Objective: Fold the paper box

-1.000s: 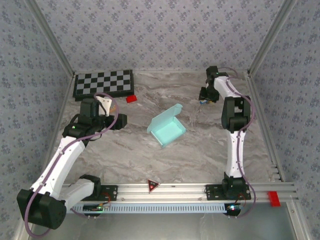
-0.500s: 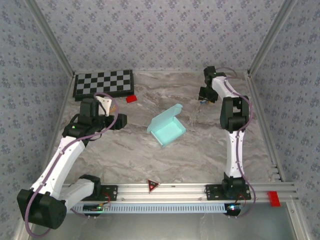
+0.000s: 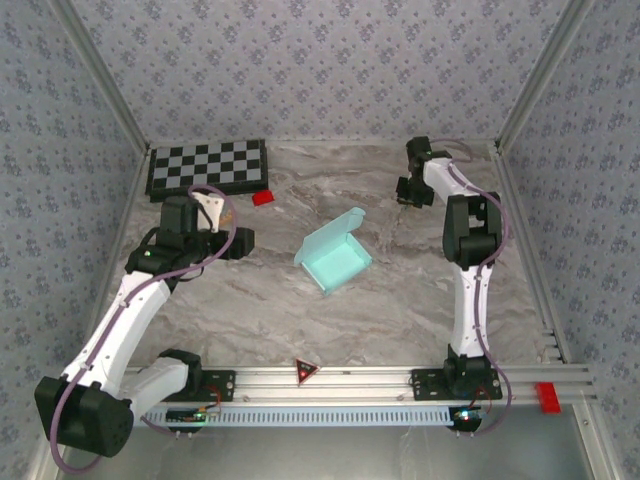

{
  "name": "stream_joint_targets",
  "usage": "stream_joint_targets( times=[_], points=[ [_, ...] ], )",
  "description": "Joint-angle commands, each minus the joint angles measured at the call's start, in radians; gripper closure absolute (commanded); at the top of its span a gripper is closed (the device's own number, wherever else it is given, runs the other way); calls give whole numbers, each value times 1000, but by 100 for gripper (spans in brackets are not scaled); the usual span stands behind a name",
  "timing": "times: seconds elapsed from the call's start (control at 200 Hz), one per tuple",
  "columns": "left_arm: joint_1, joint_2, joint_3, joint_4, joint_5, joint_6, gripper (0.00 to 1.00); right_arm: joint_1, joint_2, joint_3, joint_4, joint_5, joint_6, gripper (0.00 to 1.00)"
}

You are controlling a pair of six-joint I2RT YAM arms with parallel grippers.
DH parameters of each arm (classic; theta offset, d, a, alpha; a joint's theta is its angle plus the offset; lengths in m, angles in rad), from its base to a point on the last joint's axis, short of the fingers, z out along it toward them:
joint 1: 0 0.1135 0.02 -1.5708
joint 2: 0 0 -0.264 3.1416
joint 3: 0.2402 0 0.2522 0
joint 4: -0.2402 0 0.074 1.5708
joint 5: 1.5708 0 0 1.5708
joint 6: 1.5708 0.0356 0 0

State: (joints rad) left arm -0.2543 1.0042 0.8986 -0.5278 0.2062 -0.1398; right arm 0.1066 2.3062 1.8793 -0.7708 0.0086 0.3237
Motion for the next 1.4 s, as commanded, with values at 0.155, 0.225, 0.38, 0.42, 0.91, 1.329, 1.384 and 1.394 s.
stream_joint_targets(
  times=[0.155, 0.225, 0.38, 0.42, 0.91, 1.329, 1.384, 1.394],
  points=[
    [9, 1, 0, -3, 24, 0, 11, -1, -53, -83, -9, -8, -33, 92],
    [9, 1, 0, -3, 24, -1, 11, -1, -81, -113, 12, -6, -42, 93],
    [10, -1, 0, -3, 25, -3, 11, 1, -181, -221, 71, -3, -71, 94],
    [9, -1, 0, -3, 25, -2, 10, 2, -220, -256, 83, -3, -76, 94],
    [12, -16, -4, 2, 18, -8, 10, 61, -740, -778, 264, -114, -129, 95],
    [13, -18, -4, 3, 23, -6, 10, 260, -1088, -1118, 474, -178, 105, 95],
    [13, -18, -7, 4, 23, -7, 10, 286, -1109, -1149, 526, -179, 144, 95],
    [13, -18, -6, 6, 24, -6, 10, 290, -1110, -1154, 533, -181, 152, 95]
  ],
)
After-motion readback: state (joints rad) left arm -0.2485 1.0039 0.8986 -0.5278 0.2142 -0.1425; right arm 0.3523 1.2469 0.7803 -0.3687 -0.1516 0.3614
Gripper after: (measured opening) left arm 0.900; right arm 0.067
